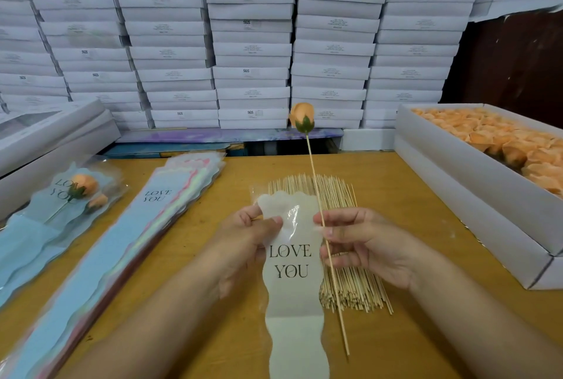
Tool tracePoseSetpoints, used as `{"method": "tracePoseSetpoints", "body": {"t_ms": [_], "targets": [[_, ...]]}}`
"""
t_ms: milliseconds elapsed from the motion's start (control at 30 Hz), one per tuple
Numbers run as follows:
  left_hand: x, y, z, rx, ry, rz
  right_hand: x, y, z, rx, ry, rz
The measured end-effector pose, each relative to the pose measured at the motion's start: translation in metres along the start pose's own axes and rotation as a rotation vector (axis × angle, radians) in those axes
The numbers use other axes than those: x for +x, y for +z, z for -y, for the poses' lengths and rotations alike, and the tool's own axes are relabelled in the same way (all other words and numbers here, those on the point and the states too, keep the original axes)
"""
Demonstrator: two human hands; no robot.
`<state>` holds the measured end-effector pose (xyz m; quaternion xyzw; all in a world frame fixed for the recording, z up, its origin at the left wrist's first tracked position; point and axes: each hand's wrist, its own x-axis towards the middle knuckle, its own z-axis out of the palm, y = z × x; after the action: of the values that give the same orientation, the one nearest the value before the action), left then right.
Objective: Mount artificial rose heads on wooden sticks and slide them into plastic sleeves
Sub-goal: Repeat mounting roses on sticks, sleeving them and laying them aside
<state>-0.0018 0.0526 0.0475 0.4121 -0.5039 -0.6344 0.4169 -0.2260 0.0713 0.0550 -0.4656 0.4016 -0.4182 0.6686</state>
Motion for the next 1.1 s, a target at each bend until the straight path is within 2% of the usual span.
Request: {"method": "tracePoseSetpoints", "body": {"t_ms": [233,367,1100], "targets": [[-0.002,0.002,0.003,0.051,-0.041,0.012,0.002,-0.003,-0.001,0.025,-0.053,-0.088],[-0.005,0.004,0.005,0.032,-0.08,0.039,0.003,-0.002,-0.003,0.034,-0.065,-0.087],[-0.006,0.006,0.008,-0.112,-0.117,-0.039,0.004,-0.008,-0.001,-0.072,-0.083,-0.135]]}}
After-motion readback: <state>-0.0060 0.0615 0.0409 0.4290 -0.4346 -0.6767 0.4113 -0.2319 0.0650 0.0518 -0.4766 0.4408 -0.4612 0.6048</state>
